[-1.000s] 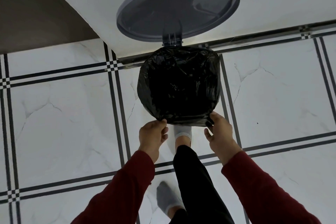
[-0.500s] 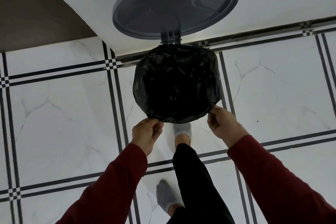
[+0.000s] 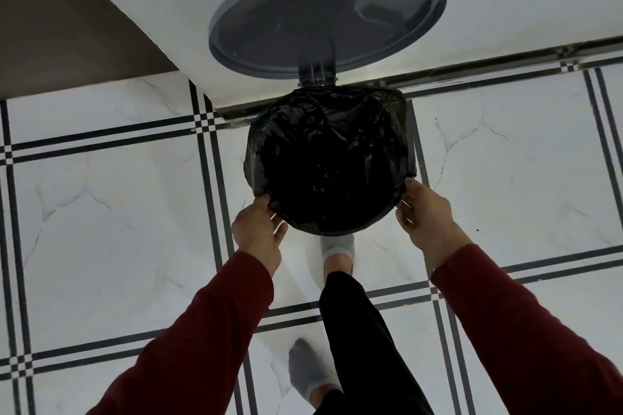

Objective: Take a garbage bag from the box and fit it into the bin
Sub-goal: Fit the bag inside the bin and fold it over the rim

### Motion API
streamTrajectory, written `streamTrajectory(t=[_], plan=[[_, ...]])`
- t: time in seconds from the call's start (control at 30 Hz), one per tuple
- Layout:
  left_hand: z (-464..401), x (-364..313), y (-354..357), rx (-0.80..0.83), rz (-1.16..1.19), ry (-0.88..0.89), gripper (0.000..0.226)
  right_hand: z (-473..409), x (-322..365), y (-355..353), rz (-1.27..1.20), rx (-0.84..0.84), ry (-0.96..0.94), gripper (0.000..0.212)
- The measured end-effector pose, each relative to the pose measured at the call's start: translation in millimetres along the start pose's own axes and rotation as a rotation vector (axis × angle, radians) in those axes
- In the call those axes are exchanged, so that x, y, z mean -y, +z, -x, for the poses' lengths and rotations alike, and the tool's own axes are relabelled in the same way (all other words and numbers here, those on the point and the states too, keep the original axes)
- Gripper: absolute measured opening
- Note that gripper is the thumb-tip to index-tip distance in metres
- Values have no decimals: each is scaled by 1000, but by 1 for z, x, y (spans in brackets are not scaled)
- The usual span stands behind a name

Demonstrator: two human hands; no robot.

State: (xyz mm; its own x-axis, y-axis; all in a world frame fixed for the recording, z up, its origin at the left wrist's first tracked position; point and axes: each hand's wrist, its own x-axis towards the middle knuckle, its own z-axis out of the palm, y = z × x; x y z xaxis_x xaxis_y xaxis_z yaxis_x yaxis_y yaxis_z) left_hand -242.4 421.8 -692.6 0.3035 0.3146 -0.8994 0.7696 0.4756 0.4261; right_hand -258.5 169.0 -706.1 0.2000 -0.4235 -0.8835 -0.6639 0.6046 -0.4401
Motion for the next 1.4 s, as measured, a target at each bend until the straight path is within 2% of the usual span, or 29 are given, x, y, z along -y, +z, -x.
streamTrajectory(t=[0.07, 0.17, 0.33, 0.5, 0.6, 0.87, 0.93, 1.07, 1.2, 1.33, 1.4], plan=[[-3, -2, 0, -11, 6, 42, 21, -4, 4, 3, 20, -28, -15, 2], [-8, -9, -1, -21, -21, 112, 22, -11, 11, 6, 44, -35, -67, 12], [-19, -20, -4, 34, -74, 95, 23, -15, 18, 8, 46, -12, -77, 23], [-27, -26, -7, 35, -35, 78, 18, -15, 22, 13, -56, 83, -37, 7], [-34, -28, -9, 48, -57, 97, 13, -18, 23, 13, -22, 66, -59, 3], [-34, -38, 4, -21, -192, 306, 20, -26, 27, 17, 93, -46, -150, 4], [-34, -42, 9, -38, -218, 332, 23, -27, 28, 19, 76, -47, -171, 12], [-38, -48, 15, -29, -244, 309, 11, -25, 32, 18, 46, 20, -92, 8], [-45, -49, 16, -39, -371, 381, 18, -26, 35, 19, 25, 131, -61, 16], [-48, -50, 18, -51, -455, 454, 5, -29, 36, 17, 53, 144, -40, 28], [-50, -54, 20, -7, -462, 465, 12, -29, 37, 16, 117, 140, -19, 31]])
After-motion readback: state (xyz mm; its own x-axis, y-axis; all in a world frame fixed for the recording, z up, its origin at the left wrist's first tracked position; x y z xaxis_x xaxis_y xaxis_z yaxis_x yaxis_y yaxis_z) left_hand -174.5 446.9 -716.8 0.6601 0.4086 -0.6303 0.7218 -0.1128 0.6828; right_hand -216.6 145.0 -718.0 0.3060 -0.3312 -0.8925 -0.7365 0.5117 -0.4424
